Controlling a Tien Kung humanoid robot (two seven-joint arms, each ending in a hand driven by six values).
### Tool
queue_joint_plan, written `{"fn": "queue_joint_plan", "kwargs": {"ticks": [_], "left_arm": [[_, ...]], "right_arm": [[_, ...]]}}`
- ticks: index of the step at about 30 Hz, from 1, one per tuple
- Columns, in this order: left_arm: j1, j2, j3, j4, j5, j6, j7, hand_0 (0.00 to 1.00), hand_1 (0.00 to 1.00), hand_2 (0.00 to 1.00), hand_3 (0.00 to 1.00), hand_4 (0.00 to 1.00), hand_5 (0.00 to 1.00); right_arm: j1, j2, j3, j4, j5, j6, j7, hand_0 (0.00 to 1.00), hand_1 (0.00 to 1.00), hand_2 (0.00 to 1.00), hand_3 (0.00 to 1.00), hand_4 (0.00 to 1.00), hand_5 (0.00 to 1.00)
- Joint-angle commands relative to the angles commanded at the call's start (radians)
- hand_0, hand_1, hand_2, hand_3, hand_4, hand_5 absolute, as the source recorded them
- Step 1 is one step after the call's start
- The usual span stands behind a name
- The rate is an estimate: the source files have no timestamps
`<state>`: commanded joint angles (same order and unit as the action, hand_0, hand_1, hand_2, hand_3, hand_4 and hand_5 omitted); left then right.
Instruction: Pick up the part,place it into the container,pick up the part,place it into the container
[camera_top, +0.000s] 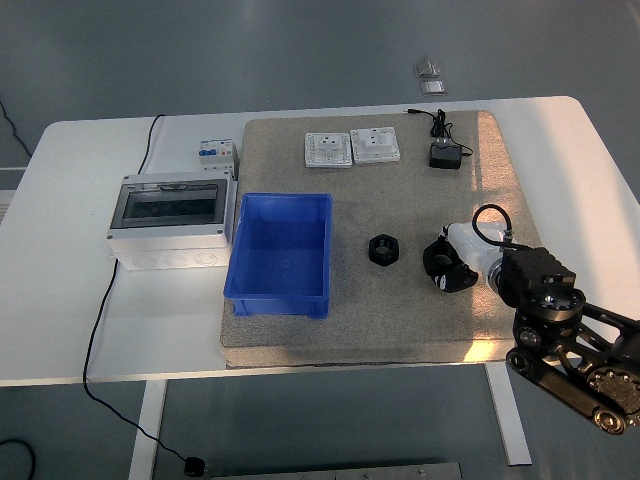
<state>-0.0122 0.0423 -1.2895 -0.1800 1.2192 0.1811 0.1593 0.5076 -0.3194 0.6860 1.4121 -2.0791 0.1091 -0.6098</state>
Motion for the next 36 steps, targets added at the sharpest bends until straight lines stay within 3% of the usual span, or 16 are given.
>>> {"fn": "queue_joint_plan", "kwargs": {"ticks": [2,4,11,12,16,17,18,23,24,28,29,30,36], "left_arm": [[0.000,0.000,0.000,0.000,0.000,0.000,0.000,0.715,0.686,0.643,0.748,0.821,0.998],[0.000,0.001,-0.001,0.000,0.000,0.000,-0.001,0.715,0.686,0.643,0.748,0.821,0.998],[-0.004,0.000,-0.013,0.000,0.017,0.000,-0.001,0.715,0.685,0.643,0.747,0.819,0.998],[-0.005,0.000,-0.014,0.000,0.018,0.001,-0.001,0.714,0.685,0.642,0.747,0.821,0.998],[-0.008,-0.001,-0.016,0.000,0.012,0.005,-0.006,0.714,0.685,0.642,0.747,0.821,0.998],[-0.008,0.000,-0.016,0.000,0.010,0.006,-0.007,0.714,0.685,0.642,0.747,0.821,0.998],[-0.008,0.000,-0.017,0.000,0.008,0.007,-0.008,0.714,0.685,0.642,0.746,0.821,0.998],[-0.010,0.000,-0.021,0.000,0.009,0.010,-0.009,0.714,0.685,0.642,0.746,0.821,0.998],[-0.011,0.000,-0.022,0.000,0.009,0.010,-0.009,0.711,0.682,0.636,0.744,0.820,0.998],[-0.011,0.001,-0.024,0.000,0.012,0.011,-0.008,0.711,0.682,0.636,0.744,0.820,0.998],[-0.010,0.001,-0.025,0.000,0.013,0.011,-0.008,0.711,0.682,0.636,0.744,0.820,0.998],[-0.010,0.001,-0.025,0.000,0.013,0.011,-0.008,0.713,0.682,0.635,0.743,0.821,0.998],[-0.009,0.001,-0.025,0.000,0.013,0.011,-0.006,0.712,0.681,0.634,0.741,0.821,0.998]], "right_arm": [[0.008,0.002,-0.003,-0.001,0.004,-0.023,0.017,0.318,0.356,0.407,0.499,0.231,0.002],[0.036,0.015,-0.019,-0.005,0.034,-0.082,0.059,0.318,0.356,0.407,0.499,0.231,0.002],[0.167,0.130,-0.154,-0.110,0.189,-0.297,0.272,0.318,0.353,0.415,0.501,0.232,0.002],[0.188,0.149,-0.182,-0.129,0.210,-0.325,0.309,0.402,0.378,0.423,0.504,0.234,0.002],[0.257,0.191,-0.272,-0.184,0.224,-0.386,0.412,0.402,0.378,0.423,0.504,0.234,0.002],[0.270,0.200,-0.294,-0.196,0.217,-0.387,0.436,0.402,0.378,0.423,0.504,0.234,0.002],[0.281,0.207,-0.315,-0.205,0.211,-0.384,0.457,0.491,0.492,0.504,0.557,0.240,0.002],[0.307,0.232,-0.372,-0.233,0.180,-0.326,0.466,0.491,0.492,0.504,0.557,0.240,0.002],[0.310,0.234,-0.378,-0.236,0.176,-0.314,0.460,0.557,0.696,0.730,0.696,0.494,0.147],[0.317,0.240,-0.392,-0.240,0.158,-0.270,0.439,0.557,0.696,0.730,0.696,0.494,0.147],[0.317,0.240,-0.393,-0.240,0.156,-0.266,0.437,0.557,0.696,0.730,0.696,0.494,0.147],[0.318,0.241,-0.394,-0.240,0.154,-0.263,0.436,0.530,0.782,0.820,0.779,0.561,0.233],[0.318,0.242,-0.397,-0.239,0.150,-0.256,0.436,0.528,0.790,0.829,0.797,0.575,0.261]]}}
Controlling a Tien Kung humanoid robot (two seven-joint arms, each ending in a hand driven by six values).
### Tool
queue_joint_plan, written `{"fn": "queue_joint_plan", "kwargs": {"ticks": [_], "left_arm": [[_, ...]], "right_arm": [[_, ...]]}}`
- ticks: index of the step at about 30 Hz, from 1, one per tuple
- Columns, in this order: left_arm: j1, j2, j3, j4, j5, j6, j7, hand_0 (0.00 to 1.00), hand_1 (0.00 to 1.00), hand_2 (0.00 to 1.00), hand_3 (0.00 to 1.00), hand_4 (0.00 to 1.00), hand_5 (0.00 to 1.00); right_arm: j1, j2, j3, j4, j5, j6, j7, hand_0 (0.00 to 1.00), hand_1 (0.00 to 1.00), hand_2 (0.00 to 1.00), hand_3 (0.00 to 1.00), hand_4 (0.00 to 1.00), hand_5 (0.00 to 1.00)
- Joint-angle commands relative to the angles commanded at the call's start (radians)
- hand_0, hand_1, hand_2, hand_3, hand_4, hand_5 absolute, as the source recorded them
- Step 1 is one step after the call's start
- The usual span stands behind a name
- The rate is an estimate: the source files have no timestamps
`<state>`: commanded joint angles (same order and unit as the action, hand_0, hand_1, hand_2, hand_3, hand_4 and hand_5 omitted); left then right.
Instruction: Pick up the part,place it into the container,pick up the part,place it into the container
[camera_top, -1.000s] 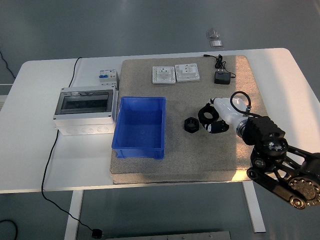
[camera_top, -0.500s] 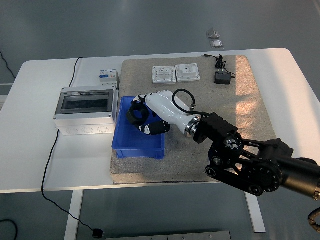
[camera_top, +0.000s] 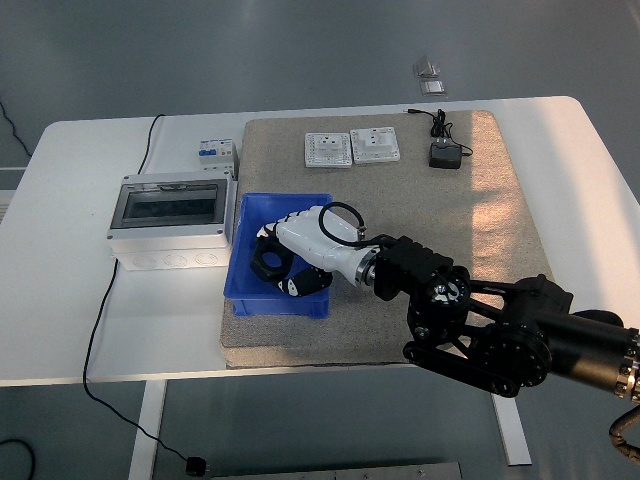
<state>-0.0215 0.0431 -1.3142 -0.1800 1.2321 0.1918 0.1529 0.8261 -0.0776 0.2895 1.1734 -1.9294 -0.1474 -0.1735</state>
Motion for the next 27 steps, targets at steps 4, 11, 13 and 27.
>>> {"fn": "queue_joint_plan", "kwargs": {"ticks": [4,11,13,27], "left_arm": [[0.000,0.000,0.001,0.000,-0.002,0.000,0.000,0.712,0.681,0.634,0.741,0.821,0.998],[0.000,0.000,0.002,0.000,-0.002,0.000,0.001,0.711,0.681,0.633,0.741,0.821,0.998],[0.000,0.000,0.002,0.000,-0.001,0.000,0.001,0.710,0.680,0.631,0.741,0.820,0.998],[0.002,0.001,0.004,0.000,-0.001,0.000,0.002,0.709,0.679,0.630,0.739,0.820,0.998]], "right_arm": [[0.001,0.000,-0.001,0.001,-0.005,0.011,-0.007,0.528,0.790,0.829,0.797,0.575,0.261],[0.000,0.001,0.005,0.001,-0.014,0.025,-0.016,0.529,0.792,0.836,0.805,0.578,0.275],[-0.002,0.000,0.010,0.001,-0.018,0.028,-0.019,0.534,0.797,0.845,0.810,0.579,0.270],[-0.005,-0.002,0.039,0.007,-0.066,0.049,-0.053,0.538,0.800,0.901,0.923,0.814,0.326]]}}
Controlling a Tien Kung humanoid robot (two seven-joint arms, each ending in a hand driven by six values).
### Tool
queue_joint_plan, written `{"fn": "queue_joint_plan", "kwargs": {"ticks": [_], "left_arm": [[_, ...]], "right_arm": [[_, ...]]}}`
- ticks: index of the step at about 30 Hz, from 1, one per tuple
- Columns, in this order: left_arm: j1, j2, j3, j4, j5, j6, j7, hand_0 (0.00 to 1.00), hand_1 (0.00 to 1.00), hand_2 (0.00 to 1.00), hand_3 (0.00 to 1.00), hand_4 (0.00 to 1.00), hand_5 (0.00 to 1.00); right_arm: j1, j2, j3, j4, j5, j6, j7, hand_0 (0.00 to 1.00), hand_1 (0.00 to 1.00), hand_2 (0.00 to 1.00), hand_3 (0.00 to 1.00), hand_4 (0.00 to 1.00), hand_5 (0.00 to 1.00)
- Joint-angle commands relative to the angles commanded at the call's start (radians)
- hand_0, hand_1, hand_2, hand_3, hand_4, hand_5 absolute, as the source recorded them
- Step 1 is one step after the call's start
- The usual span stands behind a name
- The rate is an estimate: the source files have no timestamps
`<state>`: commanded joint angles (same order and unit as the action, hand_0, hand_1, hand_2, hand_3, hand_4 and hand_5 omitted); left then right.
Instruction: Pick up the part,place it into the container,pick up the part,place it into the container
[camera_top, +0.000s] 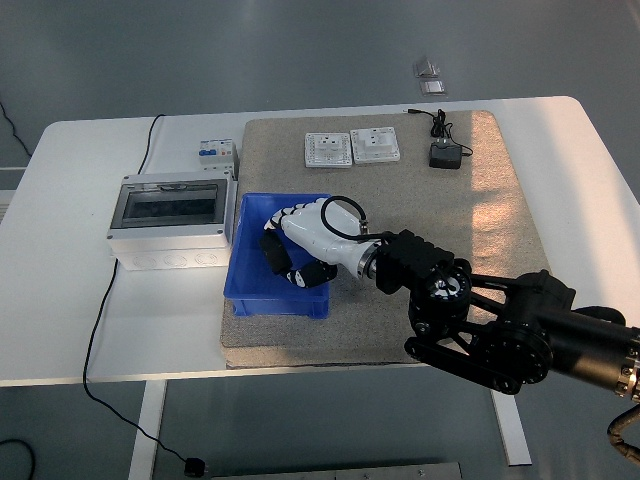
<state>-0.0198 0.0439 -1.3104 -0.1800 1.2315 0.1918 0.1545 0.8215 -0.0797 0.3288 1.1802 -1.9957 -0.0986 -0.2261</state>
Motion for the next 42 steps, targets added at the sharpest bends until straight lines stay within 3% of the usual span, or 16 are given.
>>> {"fn": "queue_joint_plan", "kwargs": {"ticks": [2,3,10,12,17,20,21,24,29,42], "left_arm": [[0.000,0.000,0.000,0.000,0.000,0.000,0.000,0.709,0.679,0.630,0.739,0.820,0.998],[0.000,0.000,0.001,0.000,-0.002,0.000,0.000,0.709,0.680,0.630,0.738,0.819,0.998],[0.001,-0.001,0.002,0.000,-0.001,0.000,0.000,0.709,0.680,0.630,0.739,0.819,0.998],[0.001,-0.001,0.002,0.000,0.000,0.000,0.000,0.709,0.680,0.630,0.739,0.819,0.998],[0.004,-0.002,0.006,0.000,-0.004,0.001,-0.001,0.708,0.679,0.630,0.740,0.818,0.998],[0.006,-0.002,0.006,0.000,-0.004,0.001,-0.001,0.708,0.679,0.630,0.740,0.818,0.998],[0.006,-0.002,0.005,0.000,-0.003,0.001,-0.001,0.708,0.680,0.631,0.740,0.819,0.998],[0.006,-0.001,0.005,0.000,0.000,0.000,-0.001,0.708,0.680,0.631,0.740,0.819,0.998],[0.005,-0.001,0.003,0.000,0.003,0.000,-0.002,0.709,0.680,0.631,0.740,0.819,0.998],[0.005,0.000,0.001,0.000,-0.003,0.002,-0.005,0.709,0.679,0.630,0.740,0.821,0.998]], "right_arm": [[0.000,0.000,0.001,-0.001,-0.002,0.007,-0.010,0.538,0.800,0.901,0.923,0.814,0.326],[0.001,0.000,0.002,-0.001,-0.003,0.010,-0.015,0.561,0.847,0.960,0.983,0.876,0.355],[-0.002,-0.003,0.009,-0.001,-0.004,0.005,-0.027,0.572,0.865,0.993,0.998,0.914,0.375],[-0.007,-0.006,0.018,0.002,0.002,-0.017,-0.023,0.572,0.865,0.993,0.998,0.914,0.375],[-0.074,-0.047,0.126,0.040,0.070,-0.132,-0.029,0.558,0.860,0.998,0.998,0.921,0.384],[-0.099,-0.082,0.201,0.051,0.076,-0.183,-0.077,0.558,0.860,0.998,0.998,0.921,0.384],[-0.103,-0.091,0.220,0.049,0.071,-0.171,-0.098,0.500,0.733,0.919,0.948,0.815,0.315],[-0.118,-0.111,0.269,0.037,0.057,-0.112,-0.166,0.500,0.733,0.919,0.948,0.815,0.315],[-0.141,-0.106,0.274,0.018,0.050,-0.025,-0.253,0.491,0.703,0.889,0.919,0.808,0.301],[-0.144,-0.097,0.228,0.013,0.084,0.098,-0.325,0.491,0.691,0.883,0.922,0.818,0.316]]}}
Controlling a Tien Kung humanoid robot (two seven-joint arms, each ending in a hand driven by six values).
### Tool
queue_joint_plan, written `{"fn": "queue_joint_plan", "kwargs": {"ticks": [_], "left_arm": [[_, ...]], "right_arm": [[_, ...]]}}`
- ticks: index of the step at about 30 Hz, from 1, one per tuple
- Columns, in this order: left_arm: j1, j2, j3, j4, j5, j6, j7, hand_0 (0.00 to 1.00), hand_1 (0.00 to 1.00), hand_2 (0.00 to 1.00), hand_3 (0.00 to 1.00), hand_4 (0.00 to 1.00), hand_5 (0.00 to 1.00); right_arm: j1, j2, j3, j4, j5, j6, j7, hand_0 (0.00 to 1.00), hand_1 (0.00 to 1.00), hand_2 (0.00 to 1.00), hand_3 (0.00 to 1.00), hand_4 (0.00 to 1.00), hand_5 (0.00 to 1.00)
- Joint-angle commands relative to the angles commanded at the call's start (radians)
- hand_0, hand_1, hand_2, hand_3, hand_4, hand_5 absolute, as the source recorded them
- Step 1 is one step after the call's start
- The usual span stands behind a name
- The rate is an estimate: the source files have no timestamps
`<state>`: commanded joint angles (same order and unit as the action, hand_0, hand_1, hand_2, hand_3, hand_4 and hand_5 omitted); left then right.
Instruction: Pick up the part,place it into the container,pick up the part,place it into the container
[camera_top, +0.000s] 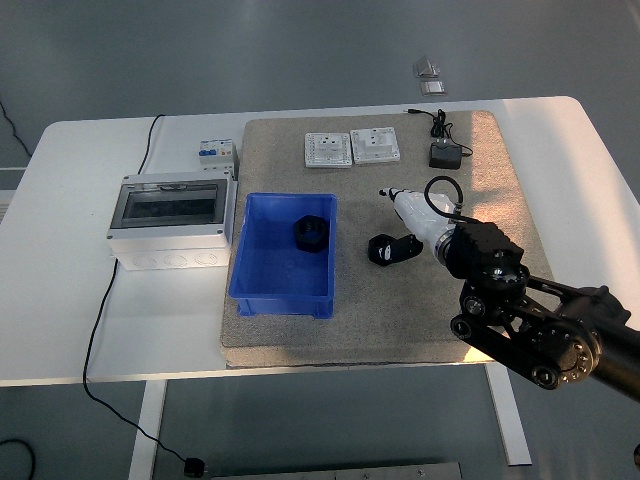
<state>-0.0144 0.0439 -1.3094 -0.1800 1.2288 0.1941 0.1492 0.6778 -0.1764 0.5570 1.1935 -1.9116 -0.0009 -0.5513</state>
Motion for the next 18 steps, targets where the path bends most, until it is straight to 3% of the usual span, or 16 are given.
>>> {"fn": "queue_joint_plan", "kwargs": {"ticks": [3,4,9,10,15,16,18], "left_arm": [[0.000,0.000,-0.001,0.000,0.000,0.000,0.000,0.709,0.679,0.630,0.740,0.821,0.998],[-0.001,0.000,-0.002,0.000,0.001,0.000,0.000,0.709,0.678,0.630,0.739,0.821,0.998],[-0.002,0.000,-0.004,0.000,0.005,0.000,0.000,0.709,0.678,0.630,0.739,0.821,0.998],[-0.002,0.000,-0.005,0.000,0.006,0.000,-0.001,0.708,0.678,0.630,0.739,0.822,0.998],[-0.002,0.000,-0.006,0.000,0.006,0.000,-0.002,0.708,0.678,0.630,0.739,0.822,0.998],[-0.002,0.000,-0.006,0.000,0.005,0.000,-0.003,0.708,0.678,0.631,0.739,0.822,0.998],[-0.002,0.001,-0.006,0.000,0.005,0.000,-0.004,0.708,0.678,0.631,0.739,0.822,0.998]], "right_arm": [[0.002,0.001,-0.009,-0.002,0.012,0.014,-0.008,0.491,0.691,0.883,0.922,0.818,0.316],[0.004,0.001,-0.015,-0.003,0.017,0.019,-0.013,0.490,0.648,0.799,0.866,0.819,0.322],[0.015,0.006,-0.042,-0.016,0.020,0.040,-0.026,0.490,0.648,0.799,0.866,0.819,0.322],[0.017,0.007,-0.048,-0.020,0.013,0.044,-0.028,0.466,0.579,0.708,0.786,0.817,0.331],[0.020,0.009,-0.077,-0.031,-0.018,0.059,-0.030,0.466,0.579,0.708,0.786,0.817,0.331],[0.020,0.009,-0.082,-0.031,-0.024,0.057,-0.029,0.403,0.463,0.528,0.623,0.572,0.158],[0.020,0.010,-0.089,-0.031,-0.036,0.051,-0.024,0.403,0.463,0.528,0.623,0.572,0.158]]}}
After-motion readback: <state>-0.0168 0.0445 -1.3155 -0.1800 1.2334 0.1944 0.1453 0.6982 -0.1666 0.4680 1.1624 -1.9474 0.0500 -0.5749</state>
